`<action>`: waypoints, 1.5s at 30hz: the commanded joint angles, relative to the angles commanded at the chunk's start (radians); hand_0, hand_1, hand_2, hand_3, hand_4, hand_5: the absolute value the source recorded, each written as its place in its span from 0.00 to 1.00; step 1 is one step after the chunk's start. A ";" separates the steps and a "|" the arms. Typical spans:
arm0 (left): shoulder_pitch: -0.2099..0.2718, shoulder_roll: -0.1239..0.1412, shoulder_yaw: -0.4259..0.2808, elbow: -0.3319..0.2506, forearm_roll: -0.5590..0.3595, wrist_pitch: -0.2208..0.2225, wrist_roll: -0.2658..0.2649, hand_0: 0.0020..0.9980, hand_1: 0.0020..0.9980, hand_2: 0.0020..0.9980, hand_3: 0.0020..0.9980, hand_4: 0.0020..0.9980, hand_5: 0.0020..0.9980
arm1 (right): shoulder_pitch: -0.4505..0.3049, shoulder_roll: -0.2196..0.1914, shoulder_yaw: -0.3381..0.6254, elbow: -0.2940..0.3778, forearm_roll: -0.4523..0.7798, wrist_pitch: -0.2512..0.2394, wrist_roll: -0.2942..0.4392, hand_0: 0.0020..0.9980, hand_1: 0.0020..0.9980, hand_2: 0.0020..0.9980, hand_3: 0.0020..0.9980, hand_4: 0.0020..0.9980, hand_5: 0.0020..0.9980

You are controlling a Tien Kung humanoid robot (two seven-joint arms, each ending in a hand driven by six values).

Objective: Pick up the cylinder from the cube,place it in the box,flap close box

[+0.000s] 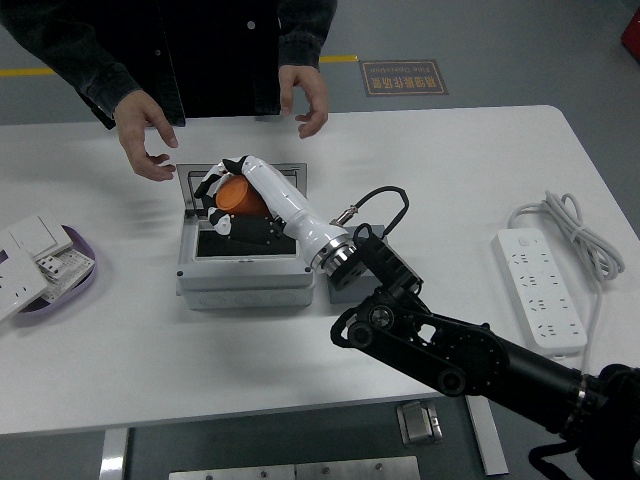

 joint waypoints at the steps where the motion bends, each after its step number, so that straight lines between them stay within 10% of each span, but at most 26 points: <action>1: 0.000 0.000 -0.001 0.000 0.002 0.000 0.001 0.60 0.61 0.56 0.59 0.66 0.21 | 0.006 0.000 -0.006 -0.006 -0.026 0.002 -0.028 0.00 0.13 0.33 0.23 0.00 0.00; 10: -0.002 0.003 -0.010 -0.001 0.013 -0.002 0.004 0.60 0.61 0.56 0.59 0.66 0.21 | 0.050 0.000 -0.036 -0.047 -0.203 0.065 -0.229 0.00 0.15 0.38 0.27 0.00 0.00; 11: -0.001 0.003 -0.013 -0.002 0.015 -0.002 0.005 0.60 0.61 0.56 0.59 0.66 0.21 | 0.053 0.000 -0.039 -0.053 -0.208 0.072 -0.240 0.12 0.33 0.44 0.36 0.11 0.00; 16: -0.002 0.003 -0.047 -0.009 0.046 -0.001 0.021 0.60 0.61 0.56 0.59 0.66 0.21 | 0.062 0.000 -0.056 -0.075 -0.186 0.098 -0.245 0.12 0.33 0.44 0.36 0.11 0.00; 17: -0.002 0.003 -0.056 -0.010 0.055 -0.002 0.025 0.60 0.61 0.56 0.59 0.66 0.21 | 0.062 0.000 -0.058 -0.080 -0.178 0.111 -0.243 0.57 0.55 0.56 0.48 0.04 0.00; 22: -0.004 0.003 -0.075 -0.013 0.072 -0.002 0.032 0.60 0.61 0.56 0.59 0.66 0.21 | 0.064 0.000 -0.065 -0.101 -0.170 0.170 -0.217 0.57 0.55 0.56 0.48 0.04 0.00; 23: -0.004 0.003 -0.076 -0.014 0.074 -0.001 0.033 0.60 0.61 0.56 0.59 0.66 0.21 | 0.064 0.000 -0.066 -0.104 -0.175 0.178 -0.211 0.69 0.64 0.67 0.60 0.28 0.12; 28: -0.005 0.003 -0.078 -0.014 0.076 -0.002 0.034 0.60 0.61 0.56 0.59 0.66 0.21 | 0.067 0.000 -0.070 -0.111 -0.223 0.207 -0.203 0.69 0.64 0.67 0.60 0.28 0.12; 29: -0.005 0.004 -0.077 -0.014 0.075 -0.002 0.034 0.60 0.61 0.56 0.59 0.66 0.21 | 0.068 0.000 -0.071 -0.112 -0.235 0.212 -0.205 0.84 0.76 0.83 0.82 0.73 0.24; 45: -0.008 0.002 -0.055 -0.008 0.060 -0.005 0.020 0.60 0.61 0.56 0.59 0.66 0.21 | 0.070 0.000 -0.068 -0.106 -0.368 0.249 -0.216 0.95 0.87 0.90 0.93 0.90 0.29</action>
